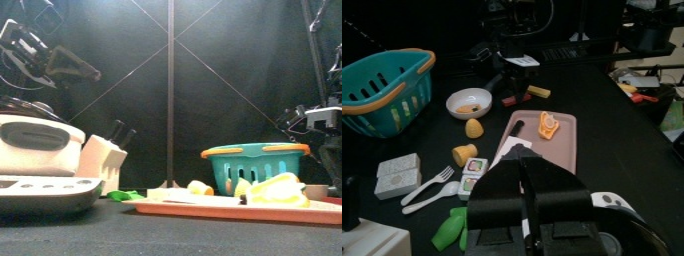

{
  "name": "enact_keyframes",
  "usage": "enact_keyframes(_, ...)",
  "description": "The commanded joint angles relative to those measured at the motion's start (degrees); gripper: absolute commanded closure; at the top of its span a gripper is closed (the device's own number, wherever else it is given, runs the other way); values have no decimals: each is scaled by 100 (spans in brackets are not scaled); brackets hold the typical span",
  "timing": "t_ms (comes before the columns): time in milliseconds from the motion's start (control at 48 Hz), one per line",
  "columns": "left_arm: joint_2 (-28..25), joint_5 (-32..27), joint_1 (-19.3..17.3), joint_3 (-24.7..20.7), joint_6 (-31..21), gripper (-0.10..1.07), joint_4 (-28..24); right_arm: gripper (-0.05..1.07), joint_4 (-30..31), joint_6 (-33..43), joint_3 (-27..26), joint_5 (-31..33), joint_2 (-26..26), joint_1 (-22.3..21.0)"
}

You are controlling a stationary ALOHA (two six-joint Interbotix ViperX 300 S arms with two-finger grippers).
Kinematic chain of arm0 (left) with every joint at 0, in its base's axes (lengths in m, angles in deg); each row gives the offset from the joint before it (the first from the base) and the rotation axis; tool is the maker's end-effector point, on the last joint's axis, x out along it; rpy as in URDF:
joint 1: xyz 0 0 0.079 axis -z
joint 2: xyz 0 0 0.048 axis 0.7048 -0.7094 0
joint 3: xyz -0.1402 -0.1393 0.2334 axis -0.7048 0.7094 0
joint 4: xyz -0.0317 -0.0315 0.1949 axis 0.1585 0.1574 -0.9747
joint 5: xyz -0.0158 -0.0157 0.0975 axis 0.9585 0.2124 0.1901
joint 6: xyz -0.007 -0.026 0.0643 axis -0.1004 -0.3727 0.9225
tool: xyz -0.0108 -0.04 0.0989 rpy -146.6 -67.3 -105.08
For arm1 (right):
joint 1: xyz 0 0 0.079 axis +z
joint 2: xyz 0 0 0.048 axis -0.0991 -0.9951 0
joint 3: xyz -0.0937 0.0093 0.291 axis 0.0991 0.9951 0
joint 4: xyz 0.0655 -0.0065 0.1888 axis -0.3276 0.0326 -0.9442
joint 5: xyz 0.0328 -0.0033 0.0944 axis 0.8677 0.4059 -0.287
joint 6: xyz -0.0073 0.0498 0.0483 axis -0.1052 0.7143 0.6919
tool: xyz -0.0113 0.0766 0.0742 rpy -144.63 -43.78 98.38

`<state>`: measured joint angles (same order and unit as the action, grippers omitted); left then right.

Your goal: Place salmon in pan

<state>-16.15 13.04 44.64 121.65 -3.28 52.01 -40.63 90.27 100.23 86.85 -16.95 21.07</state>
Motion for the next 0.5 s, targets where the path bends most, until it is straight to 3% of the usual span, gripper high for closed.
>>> enact_keyframes(0,0,18,-9,-70,0,73,9,41,18,-18,-149,-26,167,35)
enact_keyframes(333,-9,18,-9,-62,26,73,9,41,844,-9,-325,35,1055,0)
enact_keyframes(479,-9,18,-9,-53,18,73,9,41,1301,-9,-123,334,1608,-527)
